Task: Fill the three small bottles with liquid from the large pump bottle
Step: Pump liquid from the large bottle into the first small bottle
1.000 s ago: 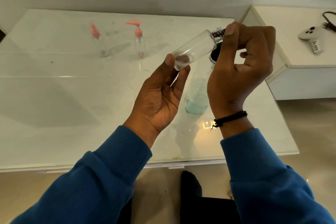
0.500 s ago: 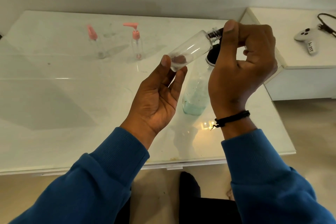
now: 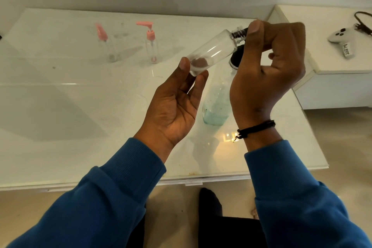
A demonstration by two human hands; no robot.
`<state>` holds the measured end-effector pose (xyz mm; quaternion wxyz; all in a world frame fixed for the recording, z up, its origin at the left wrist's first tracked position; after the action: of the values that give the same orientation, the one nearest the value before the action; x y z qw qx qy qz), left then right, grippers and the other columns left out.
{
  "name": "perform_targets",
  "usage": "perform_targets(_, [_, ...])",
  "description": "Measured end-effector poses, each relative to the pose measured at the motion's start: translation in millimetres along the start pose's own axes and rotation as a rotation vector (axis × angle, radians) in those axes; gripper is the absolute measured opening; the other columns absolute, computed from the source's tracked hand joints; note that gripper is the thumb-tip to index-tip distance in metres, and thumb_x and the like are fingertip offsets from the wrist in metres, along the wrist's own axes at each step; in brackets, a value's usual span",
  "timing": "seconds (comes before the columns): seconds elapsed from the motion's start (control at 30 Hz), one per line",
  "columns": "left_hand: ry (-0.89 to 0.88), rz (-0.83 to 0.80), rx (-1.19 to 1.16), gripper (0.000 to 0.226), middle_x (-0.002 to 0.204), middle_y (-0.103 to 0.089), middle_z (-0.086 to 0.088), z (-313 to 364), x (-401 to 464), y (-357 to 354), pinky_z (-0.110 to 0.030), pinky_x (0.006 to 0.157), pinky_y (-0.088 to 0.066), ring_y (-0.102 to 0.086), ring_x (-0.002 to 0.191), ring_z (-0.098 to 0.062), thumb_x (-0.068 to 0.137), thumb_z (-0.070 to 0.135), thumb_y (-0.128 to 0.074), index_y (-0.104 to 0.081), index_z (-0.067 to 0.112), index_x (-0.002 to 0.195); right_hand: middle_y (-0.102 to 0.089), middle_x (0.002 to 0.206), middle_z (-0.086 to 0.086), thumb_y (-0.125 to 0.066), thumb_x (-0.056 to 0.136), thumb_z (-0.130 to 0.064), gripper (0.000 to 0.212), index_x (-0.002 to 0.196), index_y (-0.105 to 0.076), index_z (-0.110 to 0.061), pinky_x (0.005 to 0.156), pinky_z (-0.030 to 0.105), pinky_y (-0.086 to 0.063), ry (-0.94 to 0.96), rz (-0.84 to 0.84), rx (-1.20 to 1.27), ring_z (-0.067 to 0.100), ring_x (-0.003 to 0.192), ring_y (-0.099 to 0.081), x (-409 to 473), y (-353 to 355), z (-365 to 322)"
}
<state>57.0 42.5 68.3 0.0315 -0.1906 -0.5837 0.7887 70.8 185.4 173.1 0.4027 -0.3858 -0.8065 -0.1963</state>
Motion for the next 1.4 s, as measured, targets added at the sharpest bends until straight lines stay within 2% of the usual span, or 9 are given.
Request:
perform_targets(0.13, [0.001,0.003,-0.004,0.056,0.111,-0.072,-0.015,1.1,-0.3,0.4,-0.023,0.066,-0.059,-0.071,0.092,-0.022,0.062,0.014,-0.08,-0.068,0.001,0.114,-0.059,0.071,0.012,-0.064,0.096,-0.007,0.029,0.068,-0.061,-0.003,0.063,0.033,-0.039,0.016,-0.007,0.003,0.021,0.07,-0.048,-0.3,0.0,-1.1])
perform_targets(0.3, [-0.004,-0.003,0.001,0.048,0.113,-0.071,-0.015,0.9,-0.1,-0.9,-0.023,0.066,-0.059,-0.071,0.092,-0.022,0.069,0.015,-0.075,-0.067,0.001,0.115,-0.055,0.07,0.007,-0.065,0.096,-0.013,0.031,0.067,-0.061,-0.003,0.061,0.031,-0.037,0.012,0.004,-0.021,0.022,0.069,-0.048,5.0,0.0,-4.0])
perform_targets(0.47, [-0.002,0.002,-0.015,0.058,0.112,-0.071,-0.015,1.6,-0.9,0.7,-0.024,0.066,-0.059,-0.07,0.095,-0.022,0.062,0.014,-0.08,-0.066,0.001,0.117,-0.057,0.072,0.006,-0.067,0.096,-0.012,0.03,0.067,-0.062,-0.004,0.062,0.049,-0.044,0.037,-0.015,-0.031,0.028,0.068,-0.052,1.8,0.3,-3.3])
perform_targets(0.6, [-0.003,-0.004,0.009,0.051,0.111,-0.071,-0.015,0.2,-0.3,-1.9,-0.022,0.065,-0.059,-0.071,0.091,-0.022,0.067,0.016,-0.076,-0.067,0.001,0.115,-0.05,0.072,0.0,-0.066,0.095,-0.014,0.031,0.066,-0.061,-0.005,0.059,0.046,-0.042,0.061,0.011,-0.055,0.03,0.066,-0.05,7.7,1.8,-7.6])
perform_targets(0.77, [0.002,-0.004,-0.013,0.055,0.114,-0.071,-0.015,0.1,-0.8,1.1,-0.024,0.067,-0.06,-0.07,0.096,-0.022,0.065,0.015,-0.079,-0.067,0.001,0.117,-0.055,0.072,0.006,-0.066,0.096,-0.01,0.029,0.068,-0.063,-0.002,0.062,0.041,-0.044,0.036,-0.004,-0.038,0.023,0.069,-0.049,-0.2,1.4,-2.3])
perform_targets(0.87, [-0.002,-0.007,0.003,0.053,0.113,-0.071,-0.015,0.4,-0.4,0.0,-0.023,0.067,-0.059,-0.07,0.095,-0.021,0.064,0.015,-0.079,-0.068,0.001,0.114,-0.053,0.073,0.002,-0.066,0.096,-0.012,0.029,0.068,-0.063,-0.003,0.061,0.042,-0.043,0.038,-0.006,-0.04,0.026,0.068,-0.05,2.9,1.2,-4.6])
perform_targets(1.07, [-0.001,-0.014,0.008,0.05,0.113,-0.071,-0.015,0.0,-0.3,-1.1,-0.023,0.066,-0.06,-0.072,0.091,-0.022,0.068,0.016,-0.076,-0.068,0.001,0.114,-0.05,0.074,-0.002,-0.066,0.096,-0.016,0.031,0.067,-0.064,-0.003,0.061,0.032,-0.039,0.033,-0.002,-0.047,0.021,0.068,-0.048,6.0,1.2,-7.6])
perform_targets(1.23, [0.001,-0.013,0.002,0.051,0.114,-0.071,-0.015,0.6,-0.3,-0.9,-0.023,0.067,-0.059,-0.07,0.095,-0.022,0.063,0.014,-0.08,-0.069,0.001,0.111,-0.054,0.075,0.001,-0.067,0.096,-0.013,0.03,0.068,-0.065,-0.004,0.061,0.038,-0.043,0.039,-0.019,-0.047,0.027,0.068,-0.053,3.2,-0.4,-4.5])
perform_targets(1.4, [0.002,-0.011,0.008,0.044,0.11,-0.072,-0.015,0.2,-1.7,-2.5,-0.023,0.065,-0.059,-0.072,0.089,-0.022,0.07,0.016,-0.074,-0.069,0.001,0.111,-0.053,0.072,0.003,-0.067,0.096,-0.015,0.031,0.067,-0.064,-0.003,0.065,0.024,-0.035,0.031,-0.003,-0.053,0.022,0.068,-0.049,5.5,1.2,-6.6])
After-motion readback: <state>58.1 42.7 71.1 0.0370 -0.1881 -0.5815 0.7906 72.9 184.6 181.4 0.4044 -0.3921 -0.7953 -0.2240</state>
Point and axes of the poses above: each hand's wrist, its own x-axis towards the middle knuckle, its own y-axis out of the back of the hand, z = x × y, the point moved 8 cm from there along x, towards the middle knuckle
